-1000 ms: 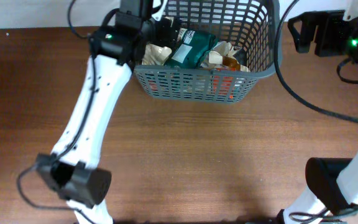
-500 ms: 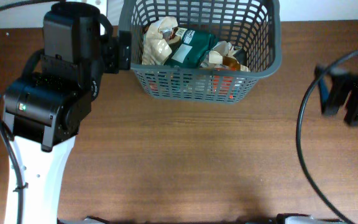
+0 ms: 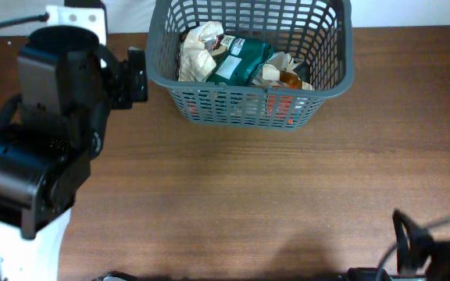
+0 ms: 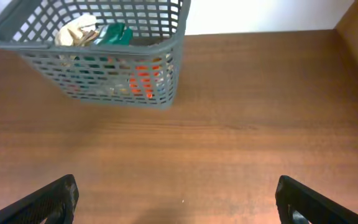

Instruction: Pack container

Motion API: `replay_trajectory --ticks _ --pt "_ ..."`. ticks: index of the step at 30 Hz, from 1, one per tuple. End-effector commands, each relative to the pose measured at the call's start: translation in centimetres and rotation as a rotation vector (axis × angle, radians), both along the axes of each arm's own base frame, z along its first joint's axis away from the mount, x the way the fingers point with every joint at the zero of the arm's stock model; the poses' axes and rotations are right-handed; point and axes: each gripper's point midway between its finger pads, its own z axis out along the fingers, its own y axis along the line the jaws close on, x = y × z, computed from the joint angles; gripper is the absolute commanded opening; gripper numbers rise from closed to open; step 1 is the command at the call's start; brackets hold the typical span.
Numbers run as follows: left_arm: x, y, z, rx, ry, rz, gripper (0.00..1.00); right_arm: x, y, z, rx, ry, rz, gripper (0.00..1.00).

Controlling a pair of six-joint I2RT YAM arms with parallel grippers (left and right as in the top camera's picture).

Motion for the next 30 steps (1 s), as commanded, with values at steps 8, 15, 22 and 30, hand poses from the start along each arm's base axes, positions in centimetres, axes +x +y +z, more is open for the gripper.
replay_trajectory --ticks 8,15,22,30 --pt "-7.4 2.2 -5.5 -0.146 0.044 0.100 0.99 -3.3 0.2 -2.0 -0.012 -0.036 0.012 0.99" --pt "-12.8 4.1 -12.0 -0.230 0.003 0.141 0.99 -4.7 0.7 -2.6 -0.006 -0.067 0.039 0.99" --pt "-15.6 6.1 -17.0 -0.237 -0.028 0.179 0.99 -7.0 0.8 -5.0 -0.006 -0.102 0.043 0.99" --pt "-14.4 6.2 -21.1 -0.216 0.004 0.239 0.99 -9.9 2.3 -8.2 0.024 -0.182 0.022 0.99"
